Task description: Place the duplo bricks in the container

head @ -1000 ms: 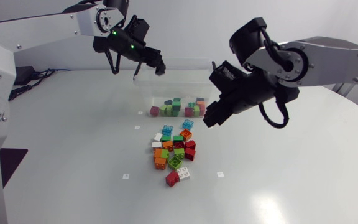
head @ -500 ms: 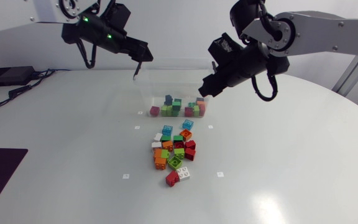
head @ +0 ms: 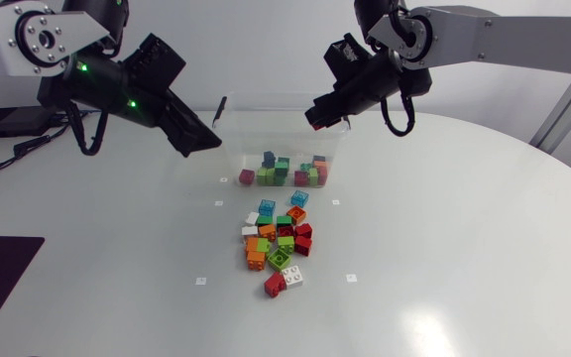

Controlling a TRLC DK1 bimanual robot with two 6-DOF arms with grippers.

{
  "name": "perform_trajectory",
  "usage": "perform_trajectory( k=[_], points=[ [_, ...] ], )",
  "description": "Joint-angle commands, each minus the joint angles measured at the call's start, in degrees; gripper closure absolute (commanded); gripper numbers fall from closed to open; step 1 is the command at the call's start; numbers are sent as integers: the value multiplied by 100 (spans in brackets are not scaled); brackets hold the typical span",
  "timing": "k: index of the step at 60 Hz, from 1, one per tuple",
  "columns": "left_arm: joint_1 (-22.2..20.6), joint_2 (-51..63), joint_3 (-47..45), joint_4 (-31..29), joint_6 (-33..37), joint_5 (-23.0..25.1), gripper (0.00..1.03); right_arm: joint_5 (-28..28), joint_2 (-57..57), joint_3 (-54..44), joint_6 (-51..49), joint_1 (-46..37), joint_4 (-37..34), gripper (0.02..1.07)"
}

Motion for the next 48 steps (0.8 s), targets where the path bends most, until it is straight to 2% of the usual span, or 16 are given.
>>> perform_trajectory(
  k=[1,18,24,25,31,33,42,48],
  points=[
    [-121,-273,-451,-40,453,152,6,-17,271,320,182,-73,35,70],
    [-534,-387,-1295,4,963,152,6,36,737,856,243,-187,88,70],
    [-630,-352,-1568,198,1068,152,6,177,965,1120,234,-179,79,68],
    [-639,-343,-1603,224,1068,152,6,203,983,1137,234,-179,79,65],
    [-780,-343,-1840,233,1271,152,6,432,1106,1322,146,-108,88,34],
    [-824,-343,-1901,242,1315,152,6,484,1150,1374,120,-100,88,29],
    [-894,-255,-2077,312,1438,152,6,520,1194,1533,94,-117,70,21],
    [-903,-88,-2227,681,1455,143,6,511,983,1418,94,-135,44,20]
  ],
)
